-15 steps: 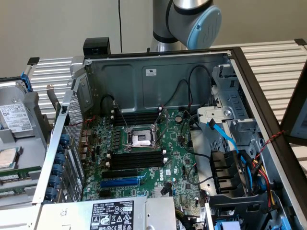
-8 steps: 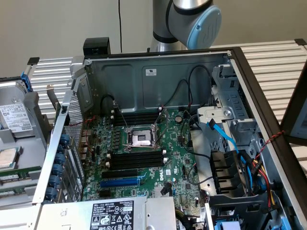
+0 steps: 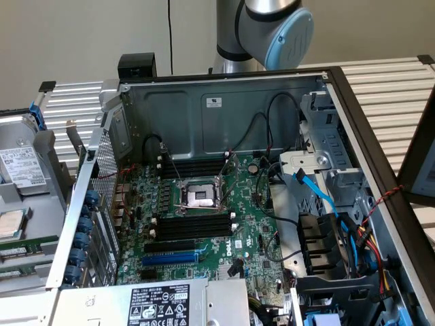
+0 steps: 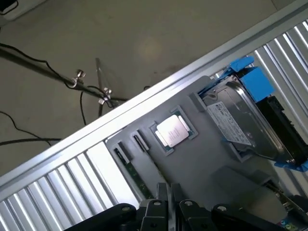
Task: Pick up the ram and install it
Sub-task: 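Pick up the ram and move it above insertion slot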
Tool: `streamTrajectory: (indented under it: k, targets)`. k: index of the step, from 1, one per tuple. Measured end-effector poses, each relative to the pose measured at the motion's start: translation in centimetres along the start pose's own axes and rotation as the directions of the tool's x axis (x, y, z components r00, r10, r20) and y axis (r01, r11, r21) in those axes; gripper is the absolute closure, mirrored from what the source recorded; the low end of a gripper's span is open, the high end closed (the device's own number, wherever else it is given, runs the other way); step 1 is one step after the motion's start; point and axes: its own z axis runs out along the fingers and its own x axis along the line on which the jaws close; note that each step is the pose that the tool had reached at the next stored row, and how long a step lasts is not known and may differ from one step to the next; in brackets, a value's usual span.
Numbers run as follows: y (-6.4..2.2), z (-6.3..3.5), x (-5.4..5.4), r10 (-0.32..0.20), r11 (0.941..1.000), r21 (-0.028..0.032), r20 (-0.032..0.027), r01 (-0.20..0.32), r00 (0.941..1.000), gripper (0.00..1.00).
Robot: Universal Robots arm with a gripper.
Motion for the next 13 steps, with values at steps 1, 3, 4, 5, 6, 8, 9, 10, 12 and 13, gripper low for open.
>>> streamTrajectory:
  k: [1,3,4,5,6,8,9,10,12,13]
  targets:
    - [-0.01,0.13,0.0,-0.019,0.9998,0.0002,-0.0010,0.019,0.9998,0.82]
    - [-0.02,0.40,0.0,-0.054,0.9985,0.0007,-0.0027,0.054,0.9985,0.82]
    - [-0.02,0.54,0.0,-0.073,0.9973,0.0010,-0.0036,0.073,0.9973,0.82]
    - [-0.03,0.69,0.0,-0.091,0.9958,0.0013,-0.0044,0.091,0.9958,0.82]
    - [-0.04,0.84,0.0,-0.110,0.9939,0.0014,-0.0054,0.110,0.9939,0.82]
    - [-0.05,1.13,0.0,-0.146,0.9893,0.0017,-0.0073,0.146,0.9893,0.82]
    - [-0.06,1.27,0.0,-0.164,0.9865,0.0019,-0.0082,0.164,0.9865,0.82]
    - [-0.07,1.41,0.0,-0.181,0.9834,0.0020,-0.0091,0.181,0.9834,0.80]
    - [-0.08,1.69,0.0,-0.216,0.9763,0.0022,-0.0109,0.216,0.9762,0.74]
    - [-0.09,1.84,0.0,-0.235,0.9721,0.0024,-0.0118,0.235,0.9720,0.74]
